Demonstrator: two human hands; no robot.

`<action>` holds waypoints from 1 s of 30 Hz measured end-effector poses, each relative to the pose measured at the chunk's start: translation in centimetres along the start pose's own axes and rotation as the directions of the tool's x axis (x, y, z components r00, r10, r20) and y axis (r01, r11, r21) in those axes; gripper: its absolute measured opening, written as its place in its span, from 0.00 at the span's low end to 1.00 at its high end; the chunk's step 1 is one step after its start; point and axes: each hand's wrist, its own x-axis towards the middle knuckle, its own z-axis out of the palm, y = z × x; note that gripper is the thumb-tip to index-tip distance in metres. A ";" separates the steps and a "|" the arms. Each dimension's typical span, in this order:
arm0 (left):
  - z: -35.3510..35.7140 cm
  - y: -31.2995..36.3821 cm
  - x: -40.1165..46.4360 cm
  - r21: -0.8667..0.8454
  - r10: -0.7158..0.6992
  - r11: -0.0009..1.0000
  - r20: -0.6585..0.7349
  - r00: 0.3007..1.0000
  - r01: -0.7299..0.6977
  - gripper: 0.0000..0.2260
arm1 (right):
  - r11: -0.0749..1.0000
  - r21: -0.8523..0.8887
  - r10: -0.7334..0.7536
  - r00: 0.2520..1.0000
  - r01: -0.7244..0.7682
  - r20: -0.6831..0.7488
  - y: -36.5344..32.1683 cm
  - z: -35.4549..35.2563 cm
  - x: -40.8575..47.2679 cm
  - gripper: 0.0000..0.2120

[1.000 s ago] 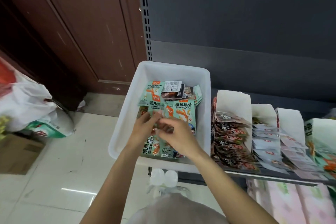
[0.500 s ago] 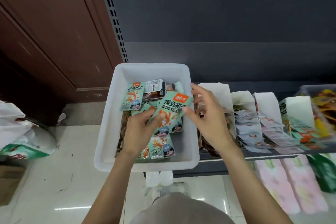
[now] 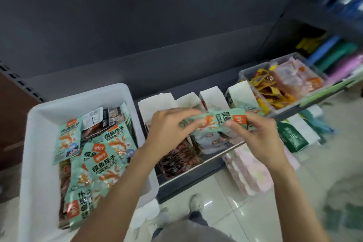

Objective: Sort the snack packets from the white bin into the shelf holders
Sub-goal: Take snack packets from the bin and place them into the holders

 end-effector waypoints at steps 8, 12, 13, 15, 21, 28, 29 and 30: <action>12.1 1.4 7.1 0.179 -0.157 0.978 0.275 0.948 0.110 0.13 | 0.897 -0.404 -0.107 0.801 -0.177 -0.589 8.8 -10.9 2.1 0.06; 17.2 0.1 7.8 0.428 -0.162 0.900 0.505 0.848 -0.083 0.19 | 0.693 -0.721 -0.285 0.917 -0.003 -0.278 12.2 -10.6 5.7 0.01; 17.7 -0.2 7.9 0.484 -0.200 0.870 0.528 0.825 -0.099 0.19 | 0.640 -0.766 -0.295 0.937 0.049 -0.186 12.8 -10.1 6.4 0.03; 18.1 -0.6 8.0 0.557 -0.274 0.825 0.541 0.795 -0.094 0.20 | 0.538 -0.832 -0.299 0.953 0.134 -0.040 14.5 -9.2 7.9 0.06; 18.0 -1.3 7.7 0.563 -0.311 0.825 0.534 0.786 -0.056 0.19 | 0.323 -0.835 -0.035 0.888 0.445 0.459 17.7 -8.1 9.9 0.13; 18.0 -1.1 7.9 0.468 -0.243 0.884 0.456 0.856 0.001 0.17 | 0.552 -0.751 -0.060 0.915 0.363 0.399 17.2 -8.7 9.0 0.18; 17.5 -0.6 7.9 0.444 -0.228 0.895 0.364 0.903 0.047 0.16 | 0.675 -0.669 -0.107 0.939 0.309 0.326 16.4 -8.8 8.9 0.18; 16.7 -0.1 7.8 0.417 -0.227 0.903 0.248 0.942 0.108 0.14 | 0.779 -0.568 -0.144 0.958 0.266 0.250 15.4 -8.7 8.7 0.17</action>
